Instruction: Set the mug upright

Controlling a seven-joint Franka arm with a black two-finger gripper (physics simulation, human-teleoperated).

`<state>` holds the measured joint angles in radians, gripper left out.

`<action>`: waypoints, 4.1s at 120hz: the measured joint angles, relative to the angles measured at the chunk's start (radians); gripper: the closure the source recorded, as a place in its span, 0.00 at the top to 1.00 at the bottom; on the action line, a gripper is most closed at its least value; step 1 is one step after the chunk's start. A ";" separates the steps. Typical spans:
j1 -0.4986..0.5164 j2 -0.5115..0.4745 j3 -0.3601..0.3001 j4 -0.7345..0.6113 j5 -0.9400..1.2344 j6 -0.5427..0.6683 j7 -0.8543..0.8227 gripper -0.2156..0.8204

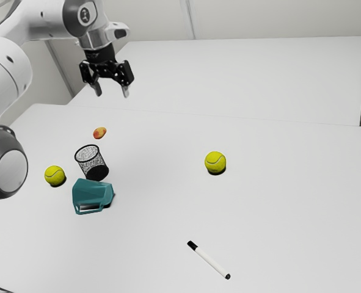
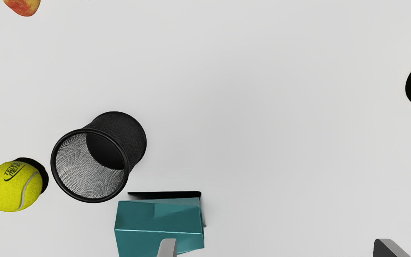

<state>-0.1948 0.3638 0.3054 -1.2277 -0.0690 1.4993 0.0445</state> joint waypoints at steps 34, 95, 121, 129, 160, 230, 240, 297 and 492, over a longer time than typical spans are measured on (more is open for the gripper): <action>0.004 -0.114 0.013 -0.190 -0.007 0.049 0.002 0.79; 0.094 -0.403 0.128 -0.799 -0.173 0.364 0.132 0.79; 0.081 -0.425 0.185 -0.927 -0.216 0.465 0.244 0.79; 0.075 -0.430 0.197 -0.958 -0.225 0.495 0.276 0.79; 0.071 -0.417 0.202 -1.031 -0.279 0.620 0.406 0.79; 0.125 -0.314 0.202 -1.066 -0.457 0.721 0.664 0.79; 0.147 -0.311 0.202 -1.075 -0.489 0.721 0.693 0.79; 0.201 -0.282 0.223 -1.109 -0.785 0.621 0.847 0.79; 0.132 -0.323 0.209 -1.111 -0.953 0.541 1.061 0.06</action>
<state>-0.0628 0.0404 0.5147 -2.3389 -1.0220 2.0402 1.1058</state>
